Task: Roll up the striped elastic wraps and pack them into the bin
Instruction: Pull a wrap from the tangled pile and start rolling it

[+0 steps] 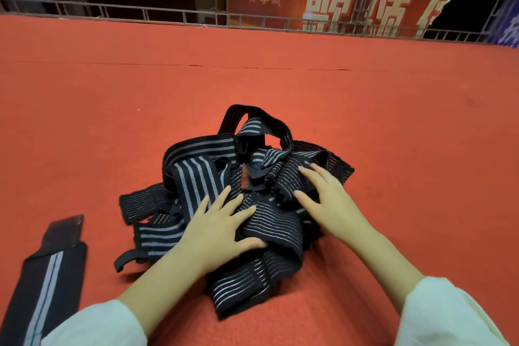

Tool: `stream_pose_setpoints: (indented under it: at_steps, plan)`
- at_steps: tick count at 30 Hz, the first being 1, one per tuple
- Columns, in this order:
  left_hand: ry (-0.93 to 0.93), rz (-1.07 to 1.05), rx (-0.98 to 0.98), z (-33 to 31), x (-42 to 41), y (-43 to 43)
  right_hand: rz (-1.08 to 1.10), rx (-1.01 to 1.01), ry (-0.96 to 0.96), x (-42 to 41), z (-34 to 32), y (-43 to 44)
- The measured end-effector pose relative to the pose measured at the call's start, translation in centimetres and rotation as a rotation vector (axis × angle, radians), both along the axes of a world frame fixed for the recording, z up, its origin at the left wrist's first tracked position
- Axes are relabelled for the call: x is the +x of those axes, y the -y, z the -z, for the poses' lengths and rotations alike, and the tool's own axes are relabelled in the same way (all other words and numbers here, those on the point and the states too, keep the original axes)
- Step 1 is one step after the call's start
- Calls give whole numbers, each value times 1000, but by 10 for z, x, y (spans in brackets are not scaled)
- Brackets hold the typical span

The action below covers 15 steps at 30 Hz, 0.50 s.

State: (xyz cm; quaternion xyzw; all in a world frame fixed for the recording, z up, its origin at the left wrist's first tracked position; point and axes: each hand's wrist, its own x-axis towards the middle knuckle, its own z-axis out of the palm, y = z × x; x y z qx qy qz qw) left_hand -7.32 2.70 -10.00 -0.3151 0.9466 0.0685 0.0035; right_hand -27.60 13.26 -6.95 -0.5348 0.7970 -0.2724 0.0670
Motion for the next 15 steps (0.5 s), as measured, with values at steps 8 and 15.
stream_pose_setpoints:
  at_steps: [8,15]
  plan:
    - [-572,-53,133,-38,-7,21,-109,151,55,-5,13,3]
    - [-446,-73,171,-50,-101,28,-147,87,149,-16,14,-3]
